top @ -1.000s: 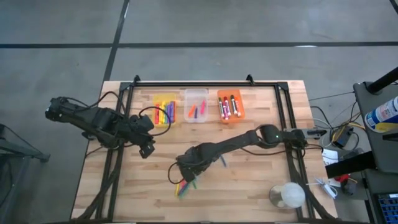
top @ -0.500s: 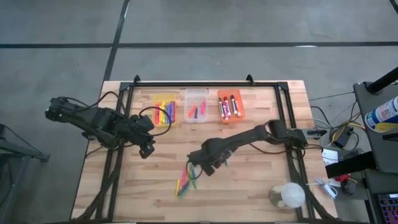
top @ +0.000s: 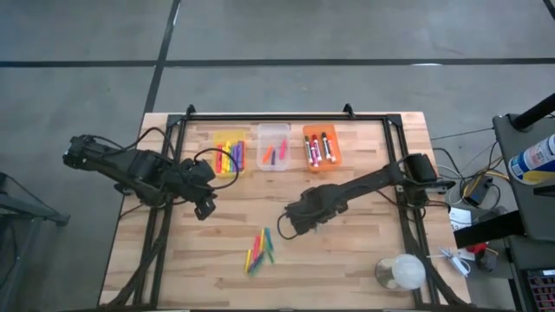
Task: Pick & Place Markers
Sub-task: Put the right blue pen into the white bin
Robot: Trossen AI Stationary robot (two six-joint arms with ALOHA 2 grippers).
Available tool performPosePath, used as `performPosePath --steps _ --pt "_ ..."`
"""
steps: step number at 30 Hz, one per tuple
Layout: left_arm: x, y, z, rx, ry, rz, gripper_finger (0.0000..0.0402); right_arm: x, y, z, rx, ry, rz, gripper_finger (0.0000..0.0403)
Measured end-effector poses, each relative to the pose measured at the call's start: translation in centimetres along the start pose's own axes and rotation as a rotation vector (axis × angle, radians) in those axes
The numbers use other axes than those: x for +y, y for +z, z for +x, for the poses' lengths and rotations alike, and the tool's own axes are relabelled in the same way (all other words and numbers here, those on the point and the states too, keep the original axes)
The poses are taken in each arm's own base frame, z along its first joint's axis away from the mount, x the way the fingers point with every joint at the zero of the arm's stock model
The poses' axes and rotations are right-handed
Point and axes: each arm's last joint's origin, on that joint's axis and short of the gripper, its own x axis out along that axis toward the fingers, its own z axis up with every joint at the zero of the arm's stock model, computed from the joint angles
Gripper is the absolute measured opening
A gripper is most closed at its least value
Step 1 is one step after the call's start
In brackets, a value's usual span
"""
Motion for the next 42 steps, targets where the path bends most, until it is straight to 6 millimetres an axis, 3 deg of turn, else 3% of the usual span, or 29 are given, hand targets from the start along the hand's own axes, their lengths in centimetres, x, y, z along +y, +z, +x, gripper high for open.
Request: performPosePath --steps 4,10,19,29,34,42 --pt "0.0 0.0 0.0 0.0 0.0 0.0 0.0099 -0.9 0.1 0.9 0.003 0.004 0.032 0.0136" --pt "0.0 0.0 0.0 0.0 0.0 0.0 0.0099 -0.1 0.6 1.6 -0.011 0.092 0.027 0.0125" --pt "0.0 0.0 0.0 0.0 0.0 0.0 0.0099 0.0 1.0 3.4 0.026 0.043 0.018 0.0121" --pt "0.0 0.0 0.0 0.0 0.0 0.003 0.0099 0.0 1.4 3.9 0.043 0.038 -0.034 0.0043" --pt "0.0 0.0 0.0 0.0 0.0 0.033 0.0099 0.6 2.2 2.8 0.025 0.091 -0.055 0.0025" --pt "-0.2 0.0 0.2 0.01 0.004 0.078 0.0099 2.3 5.7 -2.7 -0.161 0.222 -0.043 0.0027"
